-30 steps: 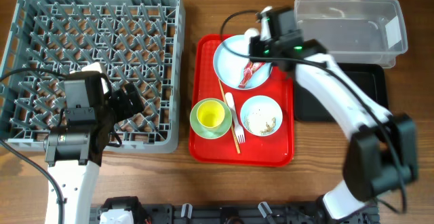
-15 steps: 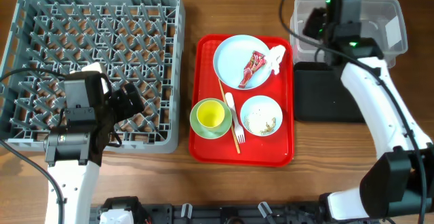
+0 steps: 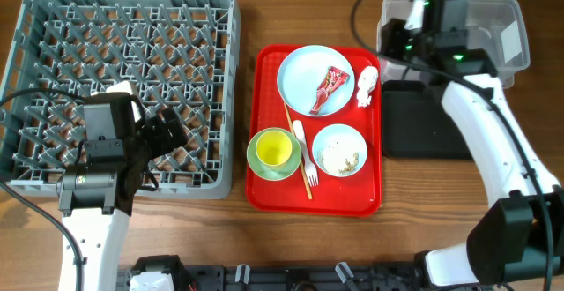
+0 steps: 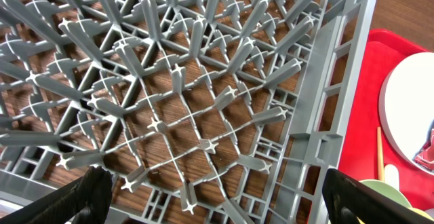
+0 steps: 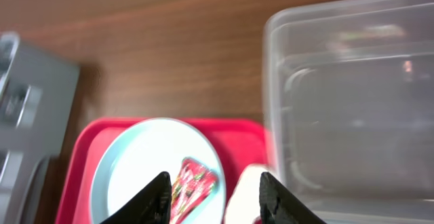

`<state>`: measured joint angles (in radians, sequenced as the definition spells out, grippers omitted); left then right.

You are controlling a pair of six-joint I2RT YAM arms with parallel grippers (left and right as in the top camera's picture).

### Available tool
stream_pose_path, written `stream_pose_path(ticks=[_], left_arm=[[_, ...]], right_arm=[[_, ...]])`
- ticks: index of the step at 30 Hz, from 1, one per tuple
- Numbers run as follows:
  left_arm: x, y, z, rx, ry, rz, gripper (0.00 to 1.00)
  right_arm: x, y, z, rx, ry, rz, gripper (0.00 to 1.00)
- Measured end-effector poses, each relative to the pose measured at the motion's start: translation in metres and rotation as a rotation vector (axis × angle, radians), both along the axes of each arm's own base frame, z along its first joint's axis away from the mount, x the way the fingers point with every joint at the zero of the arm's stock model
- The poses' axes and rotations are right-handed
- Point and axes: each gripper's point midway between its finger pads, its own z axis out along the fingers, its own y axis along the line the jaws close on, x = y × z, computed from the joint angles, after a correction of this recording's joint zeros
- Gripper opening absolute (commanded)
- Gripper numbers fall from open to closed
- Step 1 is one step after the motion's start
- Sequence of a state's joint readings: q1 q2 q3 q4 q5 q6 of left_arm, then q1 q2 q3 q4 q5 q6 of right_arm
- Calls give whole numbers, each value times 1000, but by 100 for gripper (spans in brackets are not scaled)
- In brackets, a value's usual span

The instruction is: Sort waste into correct bins and load items into the dishwasher rack

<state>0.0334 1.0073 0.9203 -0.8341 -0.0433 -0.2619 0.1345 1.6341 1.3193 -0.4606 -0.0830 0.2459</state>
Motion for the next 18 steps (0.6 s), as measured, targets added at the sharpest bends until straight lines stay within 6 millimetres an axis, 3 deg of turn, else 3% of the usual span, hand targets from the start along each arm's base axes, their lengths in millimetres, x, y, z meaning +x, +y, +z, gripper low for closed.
stream_pose_path(ticks=[3, 7, 10, 18], left_arm=[[0, 0, 0, 0, 0, 0, 100], [0, 0, 0, 0, 0, 0, 100], [0, 0, 0, 0, 0, 0, 100], [0, 0, 0, 0, 0, 0, 100]], right_arm=[[-7, 21, -12, -25, 35, 49, 43], [-10, 37, -48, -64, 122, 70, 39], [-13, 34, -80, -84, 208, 27, 38], [-20, 25, -133, -94, 349, -72, 38]])
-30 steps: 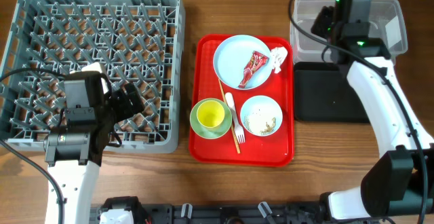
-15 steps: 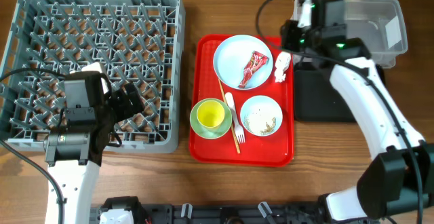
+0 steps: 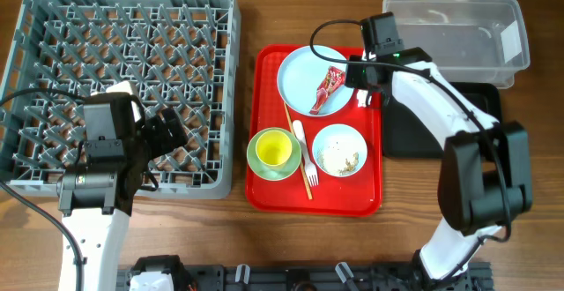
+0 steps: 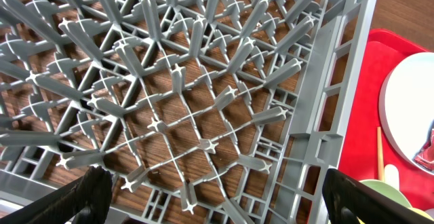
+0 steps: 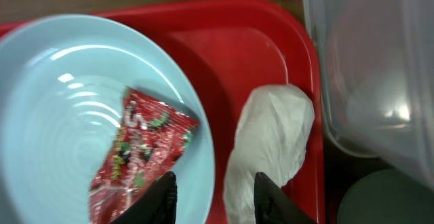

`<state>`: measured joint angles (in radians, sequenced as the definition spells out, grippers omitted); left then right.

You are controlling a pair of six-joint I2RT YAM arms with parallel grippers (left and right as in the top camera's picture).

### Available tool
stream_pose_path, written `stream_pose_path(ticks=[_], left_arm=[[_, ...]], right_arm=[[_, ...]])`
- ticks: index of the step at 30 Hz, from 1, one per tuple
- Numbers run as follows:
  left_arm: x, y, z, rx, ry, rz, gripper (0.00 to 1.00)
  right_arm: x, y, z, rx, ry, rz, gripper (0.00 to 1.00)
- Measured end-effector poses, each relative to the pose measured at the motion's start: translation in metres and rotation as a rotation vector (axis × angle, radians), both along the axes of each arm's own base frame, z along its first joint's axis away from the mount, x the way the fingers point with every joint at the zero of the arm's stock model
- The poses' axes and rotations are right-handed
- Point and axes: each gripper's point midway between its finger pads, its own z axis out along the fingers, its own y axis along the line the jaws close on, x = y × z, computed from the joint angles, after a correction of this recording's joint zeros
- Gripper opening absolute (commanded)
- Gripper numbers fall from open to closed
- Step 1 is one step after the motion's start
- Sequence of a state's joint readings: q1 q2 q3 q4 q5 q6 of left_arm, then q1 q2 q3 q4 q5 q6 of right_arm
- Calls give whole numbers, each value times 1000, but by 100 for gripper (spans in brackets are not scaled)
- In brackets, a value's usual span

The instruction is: Sort waste into correct bins and load items into the dishwasher rack

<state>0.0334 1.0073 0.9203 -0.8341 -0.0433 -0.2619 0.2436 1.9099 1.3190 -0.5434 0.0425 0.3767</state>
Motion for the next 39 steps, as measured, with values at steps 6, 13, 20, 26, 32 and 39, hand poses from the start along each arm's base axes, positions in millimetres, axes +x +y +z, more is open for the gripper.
stream_pose_path(ticks=[6, 13, 20, 26, 32, 39], left_arm=[[0, 0, 0, 0, 0, 0, 100], [0, 0, 0, 0, 0, 0, 100], [0, 0, 0, 0, 0, 0, 100], [0, 0, 0, 0, 0, 0, 100], [0, 0, 0, 0, 0, 0, 100], [0, 0, 0, 0, 0, 0, 100]], right_arm=[[-10, -10, -31, -44, 85, -64, 36], [-16, -22, -33, -97, 106, -111, 37], [-14, -22, -32, -99, 97, -111, 19], [-9, -8, -31, -37, 83, -43, 5], [-9, 12, -29, 46, 83, 49, 4], [-13, 14, -30, 54, 102, 61, 5]])
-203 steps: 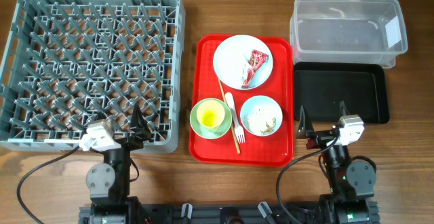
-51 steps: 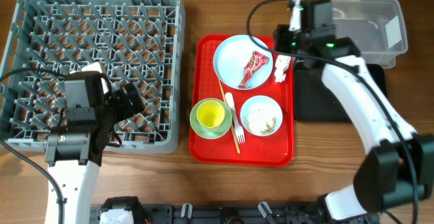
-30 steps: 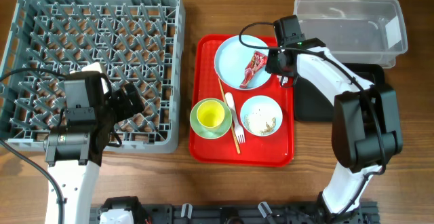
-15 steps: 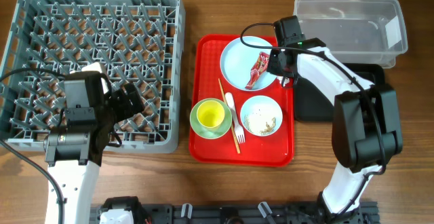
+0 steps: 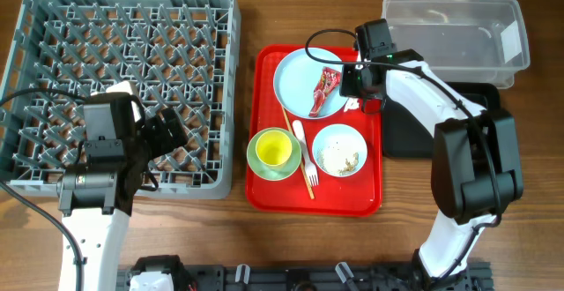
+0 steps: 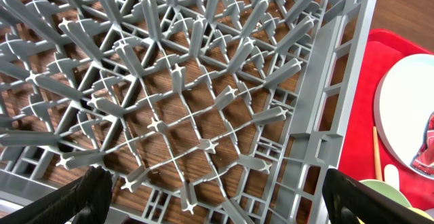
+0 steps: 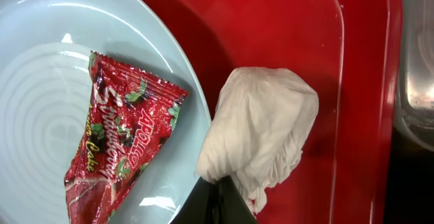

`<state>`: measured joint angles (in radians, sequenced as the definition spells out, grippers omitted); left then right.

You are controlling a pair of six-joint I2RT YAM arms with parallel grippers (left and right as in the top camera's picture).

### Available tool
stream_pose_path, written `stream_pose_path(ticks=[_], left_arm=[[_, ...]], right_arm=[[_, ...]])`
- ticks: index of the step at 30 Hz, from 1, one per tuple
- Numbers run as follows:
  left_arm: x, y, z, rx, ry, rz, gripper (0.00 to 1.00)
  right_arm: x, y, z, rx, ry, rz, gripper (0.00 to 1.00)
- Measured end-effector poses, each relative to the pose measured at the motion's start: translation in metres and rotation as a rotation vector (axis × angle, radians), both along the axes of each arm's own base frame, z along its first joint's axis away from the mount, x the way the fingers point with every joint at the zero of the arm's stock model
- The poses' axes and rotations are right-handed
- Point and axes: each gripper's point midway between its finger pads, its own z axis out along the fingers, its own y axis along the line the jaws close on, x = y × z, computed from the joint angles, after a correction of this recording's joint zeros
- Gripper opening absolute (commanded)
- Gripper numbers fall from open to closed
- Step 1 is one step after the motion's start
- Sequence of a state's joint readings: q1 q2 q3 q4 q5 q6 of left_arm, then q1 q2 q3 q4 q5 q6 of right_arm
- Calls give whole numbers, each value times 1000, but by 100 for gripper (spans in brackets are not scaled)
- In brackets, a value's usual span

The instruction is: Sort waste into correct bins and load items into the dishwasher rack

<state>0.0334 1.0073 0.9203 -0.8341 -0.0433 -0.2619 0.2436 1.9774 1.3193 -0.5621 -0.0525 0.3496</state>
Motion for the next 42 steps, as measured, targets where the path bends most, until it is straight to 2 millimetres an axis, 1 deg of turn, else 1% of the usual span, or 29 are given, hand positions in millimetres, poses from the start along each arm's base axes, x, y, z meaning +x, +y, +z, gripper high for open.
stream_pose_path(ticks=[4, 8, 10, 16, 18, 21, 22, 23, 24, 25, 26, 27, 28, 30, 32, 34, 36, 37, 38, 39, 42], left_arm=[[0, 0, 0, 0, 0, 0, 100], [0, 0, 0, 0, 0, 0, 100], [0, 0, 0, 0, 0, 0, 100], [0, 0, 0, 0, 0, 0, 100], [0, 0, 0, 0, 0, 0, 100], [0, 0, 0, 0, 0, 0, 100], [0, 0, 0, 0, 0, 0, 100], [0, 0, 0, 0, 0, 0, 100], [0, 0, 0, 0, 0, 0, 100], [0, 0, 0, 0, 0, 0, 100], [0, 0, 0, 0, 0, 0, 100], [0, 0, 0, 0, 0, 0, 100], [0, 0, 0, 0, 1, 0, 100], [0, 0, 0, 0, 1, 0, 100], [0, 0, 0, 0, 0, 0, 100], [0, 0, 0, 0, 1, 0, 100], [0, 0, 0, 0, 1, 0, 100], [0, 0, 0, 0, 1, 0, 100], [0, 0, 0, 0, 0, 0, 100], [0, 0, 0, 0, 0, 0, 100], [0, 0, 0, 0, 0, 0, 100]], right_arm=[[-1, -2, 4, -7, -3, -3, 4], [1, -2, 20, -3, -35, -5, 4], [2, -3, 32, -2, -64, -7, 4], [5, -8, 51, -20, -110, -20, 4], [11, -11, 69, -32, -170, -33, 7], [24, -21, 106, -55, -301, -70, 7], [29, -27, 122, -66, -355, -92, 7], [31, -30, 130, -71, -383, -104, 7], [38, -42, 152, -87, -456, -144, 7], [42, -53, 166, -101, -503, -178, 7], [46, -59, 172, -110, -528, -199, 7], [49, -70, 175, -124, -545, -227, 8], [50, -85, 174, -142, -543, -260, 9], [51, -101, 172, -162, -538, -296, 11], [52, -114, 169, -172, -530, -322, 15], [53, -129, 162, -183, -512, -348, 17], [54, -139, 156, -176, -495, -354, 23], [54, -142, 154, -167, -489, -348, 29], [54, -146, 153, -159, -484, -344, 38], [54, -148, 152, -150, -481, -336, 40], [52, -149, 149, -136, -464, -305, 41]])
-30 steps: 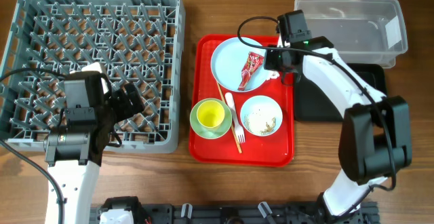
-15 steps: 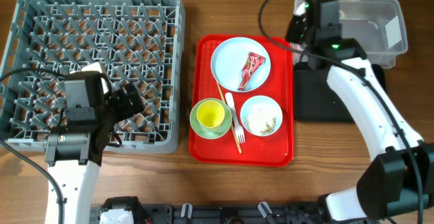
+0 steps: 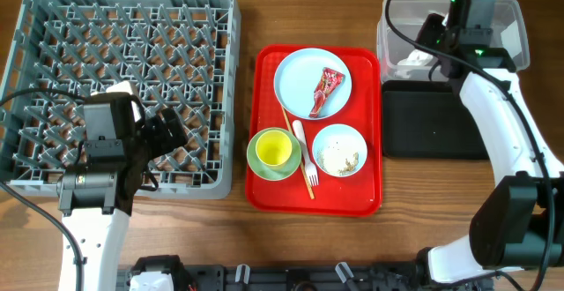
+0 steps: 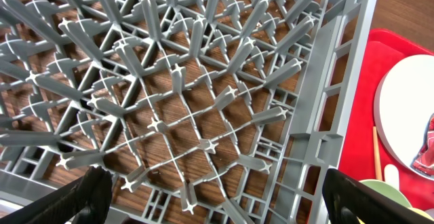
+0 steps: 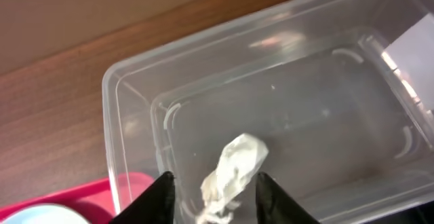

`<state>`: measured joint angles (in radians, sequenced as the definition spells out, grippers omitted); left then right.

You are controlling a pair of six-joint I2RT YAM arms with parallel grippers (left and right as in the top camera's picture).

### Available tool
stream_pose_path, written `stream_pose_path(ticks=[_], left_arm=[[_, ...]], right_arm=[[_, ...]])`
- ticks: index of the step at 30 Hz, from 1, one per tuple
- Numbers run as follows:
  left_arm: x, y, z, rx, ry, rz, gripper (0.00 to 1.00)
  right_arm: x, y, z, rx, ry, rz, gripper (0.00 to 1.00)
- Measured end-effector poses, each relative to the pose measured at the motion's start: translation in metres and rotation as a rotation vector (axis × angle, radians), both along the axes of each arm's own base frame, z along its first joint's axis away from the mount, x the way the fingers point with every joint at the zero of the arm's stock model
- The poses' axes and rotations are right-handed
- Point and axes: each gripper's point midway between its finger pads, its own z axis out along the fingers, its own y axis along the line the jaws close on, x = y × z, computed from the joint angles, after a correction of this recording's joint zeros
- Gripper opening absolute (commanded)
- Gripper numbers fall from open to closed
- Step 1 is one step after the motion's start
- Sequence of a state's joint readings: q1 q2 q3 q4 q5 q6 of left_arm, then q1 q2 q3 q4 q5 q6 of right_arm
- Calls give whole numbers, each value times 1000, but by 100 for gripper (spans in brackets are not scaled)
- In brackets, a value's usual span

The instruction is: Sort waste into correct bins and load items into the dishwasher rack

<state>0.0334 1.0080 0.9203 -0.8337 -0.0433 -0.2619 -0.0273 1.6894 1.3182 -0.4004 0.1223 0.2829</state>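
A crumpled white tissue lies in the clear plastic bin at the back right. My right gripper hangs open over that bin, one finger on each side of the tissue and neither touching it. On the red tray stand a pale blue plate with a red snack wrapper, a yellow-green cup, a bowl with crumbs, a white fork and a chopstick. My left gripper is open and empty above the grey dishwasher rack.
A black bin sits right of the tray, just in front of the clear bin. The rack fills the table's left side, its right wall next to the tray's edge. Cables loop behind both arms.
My right gripper was shut on the tissue at the tray's back right corner. Now it is open over the clear bin and the tissue lies inside. The left arm has not moved.
My right gripper was open near the clear bin's left end, then open over the tissue on the tray. After that it was shut on the tissue. Now the tissue is in the clear bin, let go. The left gripper stayed open over the rack throughout.
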Motion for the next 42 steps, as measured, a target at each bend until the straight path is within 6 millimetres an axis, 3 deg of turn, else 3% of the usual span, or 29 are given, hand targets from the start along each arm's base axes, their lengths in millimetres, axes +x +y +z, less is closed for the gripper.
stream_pose_path(ticks=[5, 9, 12, 14, 18, 21, 25, 29, 34, 39, 42], left_arm=[[0, 0, 0, 0, 0, 0, 100], [0, 0, 0, 0, 0, 0, 100], [0, 0, 0, 0, 0, 0, 100], [0, 0, 0, 0, 0, 0, 100], [0, 0, 0, 0, 0, 0, 100], [0, 0, 0, 0, 0, 0, 100], [0, 0, 0, 0, 0, 0, 100], [0, 0, 0, 0, 0, 0, 100], [0, 0, 0, 0, 0, 0, 100], [0, 0, 0, 0, 0, 0, 100], [0, 0, 0, 0, 0, 0, 100]], right_arm=[[-11, 22, -12, 66, 67, 101, 39], [-24, 68, -19, 174, 124, 244, 40], [-38, 113, -22, 216, 166, 370, 71], [-45, 145, -21, 232, 175, 455, 79], [-55, 191, -16, 263, 165, 555, 85], [-61, 211, -16, 273, 170, 564, 85], [-65, 224, -33, 271, 215, 504, 82], [-70, 229, -80, 265, 337, 432, 82], [-75, 224, -121, 254, 438, 354, 80], [-78, 220, -152, 243, 499, 306, 64], [-76, 219, -160, 240, 505, 288, 41]])
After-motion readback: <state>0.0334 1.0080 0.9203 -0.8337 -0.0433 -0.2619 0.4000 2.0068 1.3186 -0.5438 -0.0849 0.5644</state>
